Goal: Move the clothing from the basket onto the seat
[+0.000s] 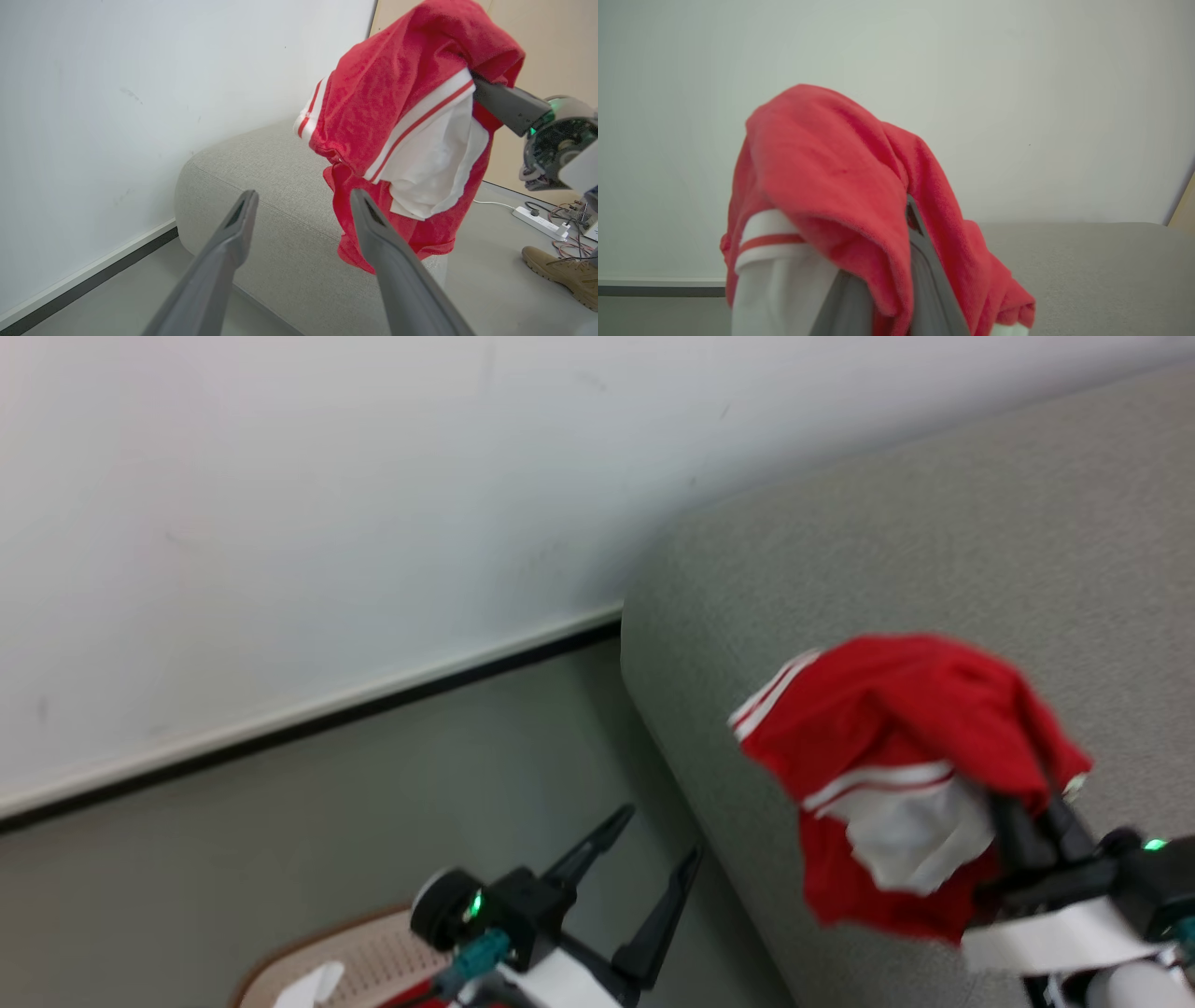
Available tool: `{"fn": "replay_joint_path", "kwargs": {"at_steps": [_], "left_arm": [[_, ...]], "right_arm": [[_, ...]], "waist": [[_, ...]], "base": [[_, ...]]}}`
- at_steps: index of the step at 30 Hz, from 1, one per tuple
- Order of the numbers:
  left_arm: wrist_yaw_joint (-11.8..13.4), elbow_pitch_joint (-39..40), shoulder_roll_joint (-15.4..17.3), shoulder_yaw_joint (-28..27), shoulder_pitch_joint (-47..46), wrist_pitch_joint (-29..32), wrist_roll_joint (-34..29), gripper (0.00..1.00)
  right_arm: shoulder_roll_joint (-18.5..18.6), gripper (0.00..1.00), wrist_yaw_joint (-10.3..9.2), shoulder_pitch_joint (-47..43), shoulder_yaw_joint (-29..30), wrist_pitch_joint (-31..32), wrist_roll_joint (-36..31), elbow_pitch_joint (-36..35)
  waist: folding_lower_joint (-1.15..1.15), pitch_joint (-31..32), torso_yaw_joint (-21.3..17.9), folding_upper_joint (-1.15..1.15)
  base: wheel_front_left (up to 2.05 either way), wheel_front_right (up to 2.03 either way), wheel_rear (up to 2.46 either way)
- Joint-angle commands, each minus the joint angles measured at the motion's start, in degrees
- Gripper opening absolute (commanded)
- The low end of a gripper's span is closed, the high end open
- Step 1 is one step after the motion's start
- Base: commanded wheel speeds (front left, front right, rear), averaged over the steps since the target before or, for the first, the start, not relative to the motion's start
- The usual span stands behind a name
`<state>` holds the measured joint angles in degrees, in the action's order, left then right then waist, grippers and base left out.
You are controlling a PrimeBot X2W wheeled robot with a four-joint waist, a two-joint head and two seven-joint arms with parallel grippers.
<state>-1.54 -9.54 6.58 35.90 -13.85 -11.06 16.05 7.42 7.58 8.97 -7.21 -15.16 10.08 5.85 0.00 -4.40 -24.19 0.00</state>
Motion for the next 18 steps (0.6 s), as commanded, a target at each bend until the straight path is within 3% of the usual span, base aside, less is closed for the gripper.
{"fn": "replay_joint_path", "kwargs": {"at_steps": [1,8,14,18], "left_arm": [[-0.2,0.5,0.8,-0.1,-2.1,0.6,-0.8,1.00],[-1.2,2.1,1.8,-0.2,-10.1,3.2,-3.3,1.00],[-1.5,3.2,2.8,-0.7,-15.5,4.2,-4.7,1.00],[-1.3,3.4,2.6,-1.1,-18.1,4.0,-5.2,1.00]], "right_arm": [[0.0,0.00,-0.16,2.4,1.5,0.0,-0.3,-0.6],[1.7,0.00,-0.16,16.1,8.6,0.0,-0.8,0.5],[7.6,0.00,-0.16,31.2,14.6,0.0,-1.9,5.7],[13.5,0.00,-0.16,39.9,18.4,0.0,-3.0,11.1]], "waist": [[0.00,-5.9,3.1,0.00],[0.00,-19.3,8.7,0.00],[0.00,-28.6,12.4,0.00],[0.00,-32.6,14.7,0.00]], "base": [[0.00,0.00,0.00],[0.00,0.00,0.00],[0.00,0.00,0.00],[0.00,0.00,0.00]]}}
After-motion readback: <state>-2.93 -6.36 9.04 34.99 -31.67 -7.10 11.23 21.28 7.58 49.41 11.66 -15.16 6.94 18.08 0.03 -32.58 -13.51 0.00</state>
